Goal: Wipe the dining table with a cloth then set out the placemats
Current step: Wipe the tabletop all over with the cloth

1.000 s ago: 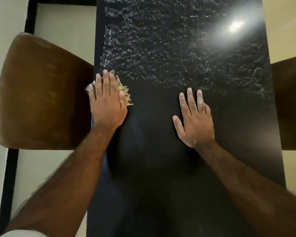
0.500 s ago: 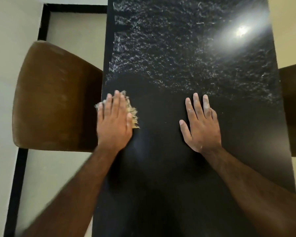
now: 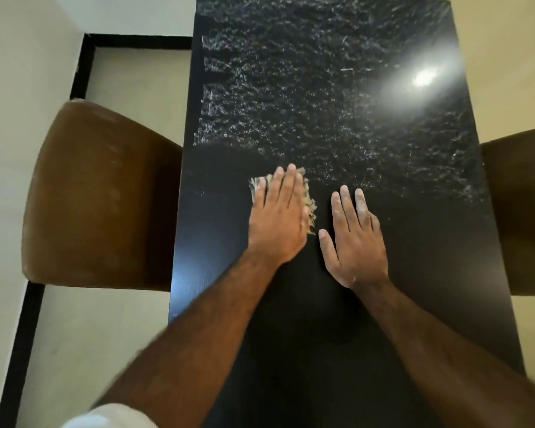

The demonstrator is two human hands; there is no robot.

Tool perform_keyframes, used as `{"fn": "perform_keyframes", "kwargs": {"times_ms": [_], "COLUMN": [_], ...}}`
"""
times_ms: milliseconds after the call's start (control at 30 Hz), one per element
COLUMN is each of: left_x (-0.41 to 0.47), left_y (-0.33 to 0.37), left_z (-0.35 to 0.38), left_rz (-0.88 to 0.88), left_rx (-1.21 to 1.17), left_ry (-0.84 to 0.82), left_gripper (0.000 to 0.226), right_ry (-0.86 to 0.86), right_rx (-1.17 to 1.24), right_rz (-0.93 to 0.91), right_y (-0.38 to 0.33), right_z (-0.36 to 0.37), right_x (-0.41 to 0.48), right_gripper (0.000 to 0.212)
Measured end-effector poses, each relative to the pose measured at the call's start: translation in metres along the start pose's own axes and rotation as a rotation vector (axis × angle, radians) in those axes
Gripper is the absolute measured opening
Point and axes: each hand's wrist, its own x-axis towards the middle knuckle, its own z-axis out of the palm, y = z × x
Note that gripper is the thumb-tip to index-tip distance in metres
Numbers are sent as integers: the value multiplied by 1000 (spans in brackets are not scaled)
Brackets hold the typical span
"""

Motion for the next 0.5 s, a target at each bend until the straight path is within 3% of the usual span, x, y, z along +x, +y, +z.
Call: {"fn": "perform_keyframes", "kwargs": {"times_ms": [67,167,233,333,500], "left_x": [-9,-35,-57,-74,-70], "left_y": [-7,-48,-72,-83,-84], "left_z": [-8,-20,-16,4,19], "left_rz": [32,-149,-222,-177,-155], "left_rx": [-105,-182,-156,-10,75], "left_ry": [17,87,62,53,84], "left_gripper": [71,70,72,73,70], "right_ry": [16,27,51,139,30], "right_rx": [9,27,44,101,136], "right_rz": [9,11,2,-69,-78], "right_y": [-1,-1,-7,-46,-121], "right_z": [0,-2,-9,-14,5], "right_x": [1,0,0,9,31], "right_gripper": [77,80,82,81,71]}}
